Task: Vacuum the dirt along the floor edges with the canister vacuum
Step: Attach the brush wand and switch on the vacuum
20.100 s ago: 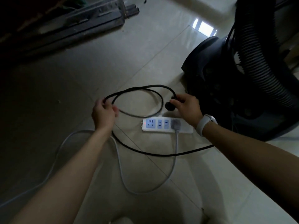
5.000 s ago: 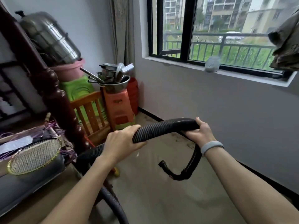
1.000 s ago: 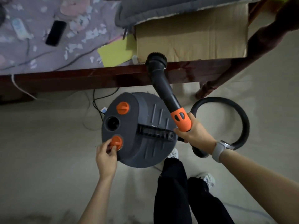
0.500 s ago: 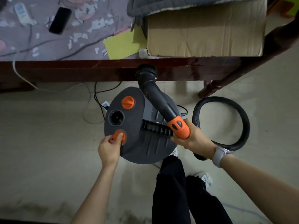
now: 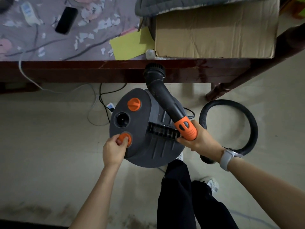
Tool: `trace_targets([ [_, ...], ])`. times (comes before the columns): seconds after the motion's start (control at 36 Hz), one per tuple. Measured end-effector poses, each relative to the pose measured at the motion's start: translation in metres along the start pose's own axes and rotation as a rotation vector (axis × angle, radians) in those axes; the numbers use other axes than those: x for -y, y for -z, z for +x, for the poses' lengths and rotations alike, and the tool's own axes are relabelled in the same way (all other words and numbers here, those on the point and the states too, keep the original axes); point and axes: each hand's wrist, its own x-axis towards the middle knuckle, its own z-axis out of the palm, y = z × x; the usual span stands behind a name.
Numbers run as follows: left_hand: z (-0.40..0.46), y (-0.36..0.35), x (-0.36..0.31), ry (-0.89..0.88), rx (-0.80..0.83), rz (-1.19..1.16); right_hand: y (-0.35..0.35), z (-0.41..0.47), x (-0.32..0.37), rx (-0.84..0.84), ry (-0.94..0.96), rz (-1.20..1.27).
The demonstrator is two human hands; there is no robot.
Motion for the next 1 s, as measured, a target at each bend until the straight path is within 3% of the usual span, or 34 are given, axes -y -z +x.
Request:
trace_targets([
  [0.08, 0.005, 0.002, -0.014, 0.015, -0.04, 0.001, 0.002, -0.002, 0.001, -0.004, -0.003, 0.022],
  [0.17, 0.016, 0.0, -0.041, -0.083, -0.101, -0.064, 0.003, -0.003, 0.0, -0.014, -0.002, 0.035],
  [0.36, 0.058, -0.005, -0.093, -0.154, 0.054, -0.168, 0.006, -0.005, 0.008, -0.129, 0.019, 0.023],
  [0.47, 0.06, -0.01, -0.1, -0.203, 0.047, -0.116, 0.003, -0.01, 0.013, -0.205, 0.111, 0.047],
  [0.69, 0.07, -0.015, -0.094, 0.028, 0.025, -0.311, 0.008, -0.007, 0.009, -0.137, 0.172, 0.089],
  [0.83, 0.071, -0.023, -0.1, 0.076, -0.052, -0.342, 0.009, 0.0, 0.009, -0.102, 0.161, 0.087],
  [1.0, 0.078, -0.024, -0.102, 0.103, -0.022, -0.369, 0.01, 0.003, 0.011, -0.117, 0.172, 0.092],
])
